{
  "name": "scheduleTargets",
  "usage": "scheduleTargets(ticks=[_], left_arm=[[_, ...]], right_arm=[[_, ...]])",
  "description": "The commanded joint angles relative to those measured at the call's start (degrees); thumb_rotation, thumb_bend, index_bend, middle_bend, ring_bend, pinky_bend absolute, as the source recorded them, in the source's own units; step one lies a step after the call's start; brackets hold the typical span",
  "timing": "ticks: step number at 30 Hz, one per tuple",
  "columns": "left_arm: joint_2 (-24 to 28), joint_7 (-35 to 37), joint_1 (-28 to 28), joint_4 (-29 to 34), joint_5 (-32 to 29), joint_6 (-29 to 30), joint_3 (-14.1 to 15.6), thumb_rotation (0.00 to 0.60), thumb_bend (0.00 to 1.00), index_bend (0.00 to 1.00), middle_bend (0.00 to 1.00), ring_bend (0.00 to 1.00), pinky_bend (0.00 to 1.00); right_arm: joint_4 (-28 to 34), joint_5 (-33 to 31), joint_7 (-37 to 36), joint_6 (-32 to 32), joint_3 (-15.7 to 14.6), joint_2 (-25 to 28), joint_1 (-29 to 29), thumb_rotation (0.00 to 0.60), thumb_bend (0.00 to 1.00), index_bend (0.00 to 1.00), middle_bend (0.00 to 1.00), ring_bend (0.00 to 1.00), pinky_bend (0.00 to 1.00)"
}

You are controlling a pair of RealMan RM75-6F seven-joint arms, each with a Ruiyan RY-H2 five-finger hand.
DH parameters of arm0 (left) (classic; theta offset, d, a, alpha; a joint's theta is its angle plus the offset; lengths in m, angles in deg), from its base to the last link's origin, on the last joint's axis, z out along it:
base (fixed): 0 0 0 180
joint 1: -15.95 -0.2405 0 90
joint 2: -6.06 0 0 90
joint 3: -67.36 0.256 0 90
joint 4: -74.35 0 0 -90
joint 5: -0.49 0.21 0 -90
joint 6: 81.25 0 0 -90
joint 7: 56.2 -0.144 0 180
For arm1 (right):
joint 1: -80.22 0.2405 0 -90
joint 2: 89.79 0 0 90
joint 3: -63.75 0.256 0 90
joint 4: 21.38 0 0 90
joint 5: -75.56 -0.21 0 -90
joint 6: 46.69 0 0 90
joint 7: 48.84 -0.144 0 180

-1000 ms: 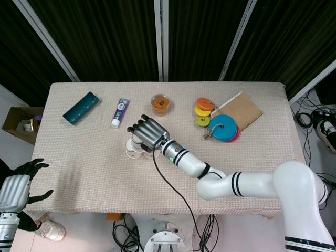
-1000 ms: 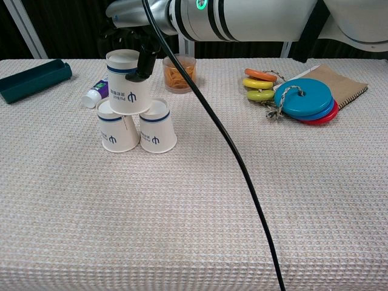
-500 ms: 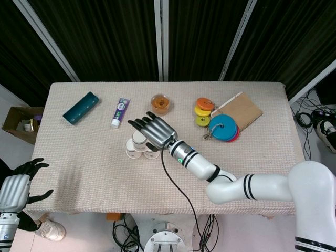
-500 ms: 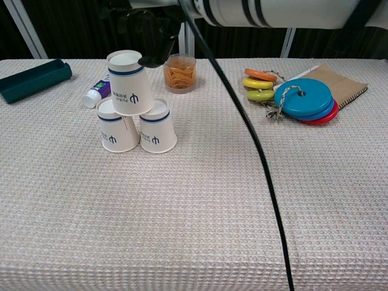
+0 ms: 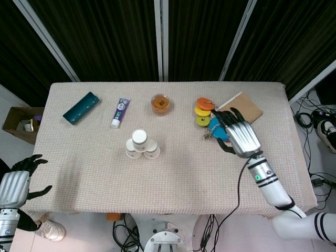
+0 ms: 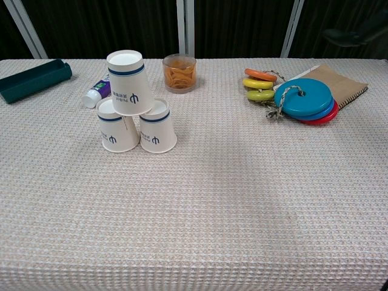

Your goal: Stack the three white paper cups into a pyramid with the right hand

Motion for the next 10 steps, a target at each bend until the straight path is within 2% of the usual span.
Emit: scheduleTargets(ticks=[1, 6, 10], left_arm=[[0.0, -0.6, 0.3, 0.5, 0.4, 0.1, -0.2, 0.600, 0.00, 0.29, 0.19, 0.19, 0.24], [0.1, -1.6, 0.4, 1.5, 0.9, 0.2, 0.0, 0.600, 0.00, 0.29, 0.19, 0.19, 0.24], [0.3, -2.1, 0.4, 2.3, 0.9, 0.1, 0.2, 0.600, 0.00, 0.29, 0.19, 0.19, 0.24]], right_arm=[[-4.3, 10.0, -9.5, -11.7, -7.1, 3.3, -12.9, 0.600, 0.35, 0.07, 0.17, 0.11, 0.12], [-10.1, 14.3, -17.0, -17.4, -9.3, 2.3, -21.3, 0.600, 0.35, 0.07, 0.15, 0.09, 0.12], [-13.7, 16.6, -21.2, -17.6, -9.6, 1.4, -24.7, 0.600, 0.35, 0.07, 0.15, 0.09, 0.12]])
